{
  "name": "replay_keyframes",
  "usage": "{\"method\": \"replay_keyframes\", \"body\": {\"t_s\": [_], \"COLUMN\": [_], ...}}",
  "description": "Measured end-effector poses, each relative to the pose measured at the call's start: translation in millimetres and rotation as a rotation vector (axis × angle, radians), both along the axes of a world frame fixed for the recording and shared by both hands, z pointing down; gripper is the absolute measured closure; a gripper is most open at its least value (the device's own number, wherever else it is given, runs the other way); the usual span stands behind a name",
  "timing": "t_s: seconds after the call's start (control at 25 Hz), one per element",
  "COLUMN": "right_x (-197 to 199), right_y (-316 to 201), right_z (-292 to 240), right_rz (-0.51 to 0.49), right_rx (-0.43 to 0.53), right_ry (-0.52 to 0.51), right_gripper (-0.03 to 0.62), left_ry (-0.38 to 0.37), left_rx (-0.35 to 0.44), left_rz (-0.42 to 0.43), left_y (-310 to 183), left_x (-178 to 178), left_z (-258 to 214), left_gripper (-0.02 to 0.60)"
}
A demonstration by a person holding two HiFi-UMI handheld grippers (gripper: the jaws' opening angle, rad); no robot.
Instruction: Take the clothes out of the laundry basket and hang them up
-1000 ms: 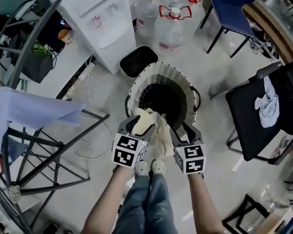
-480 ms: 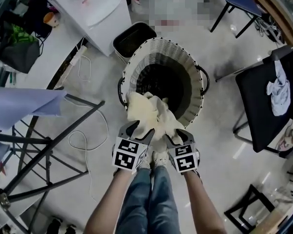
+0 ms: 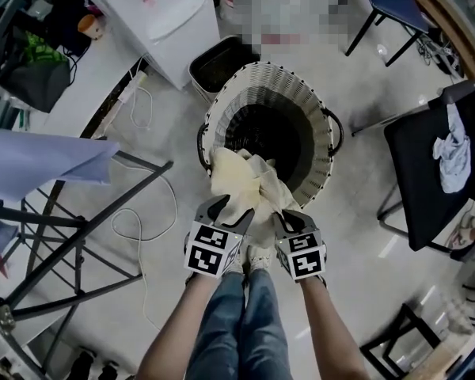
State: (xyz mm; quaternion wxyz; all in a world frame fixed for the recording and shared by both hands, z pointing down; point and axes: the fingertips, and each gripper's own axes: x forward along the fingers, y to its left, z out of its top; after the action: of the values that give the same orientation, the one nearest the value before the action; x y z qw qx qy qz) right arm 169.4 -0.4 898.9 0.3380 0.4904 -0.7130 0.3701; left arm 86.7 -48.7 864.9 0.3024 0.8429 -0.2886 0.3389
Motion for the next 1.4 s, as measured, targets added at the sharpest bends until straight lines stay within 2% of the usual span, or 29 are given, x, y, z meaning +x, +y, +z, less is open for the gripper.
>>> {"method": "replay_keyframes", "body": {"t_s": [0.32, 0.6, 0.88, 1.08, 1.2, 1.4], "right_x": [12, 27, 34, 34, 34, 30], "right_y": [-31, -70, -96, -111, -111, -109], "right_z": [-94, -206, -336, -427, -477, -539], "right_rz": [0.043, 0.054, 0.063, 0.050, 0.052, 0.034], "right_rx": [0.184, 0.335, 0.466, 0.585, 0.645, 0.730], "right_ry": [-0.013, -0.027, -0.034, -0.027, -0.039, -0.053], "right_gripper": [0.562, 0.563, 0.565, 0.565, 0.563, 0.563], "left_ry": [0.038, 0.092, 0.136, 0.182, 0.214, 0.203], "left_rx": [0.069, 0.167, 0.248, 0.293, 0.290, 0.329], "left_rz": [-0.019, -0.014, 0.001, 0.010, 0.022, 0.013], "left_y": [-16, -38, -44, -50, -43, -37], "left_x": [-6, 7, 12, 13, 14, 4], "left_z": [-63, -160, -269, -330, -359, -377], "left_gripper": [0.319, 0.319, 0.319, 0.318, 0.296, 0.272]}}
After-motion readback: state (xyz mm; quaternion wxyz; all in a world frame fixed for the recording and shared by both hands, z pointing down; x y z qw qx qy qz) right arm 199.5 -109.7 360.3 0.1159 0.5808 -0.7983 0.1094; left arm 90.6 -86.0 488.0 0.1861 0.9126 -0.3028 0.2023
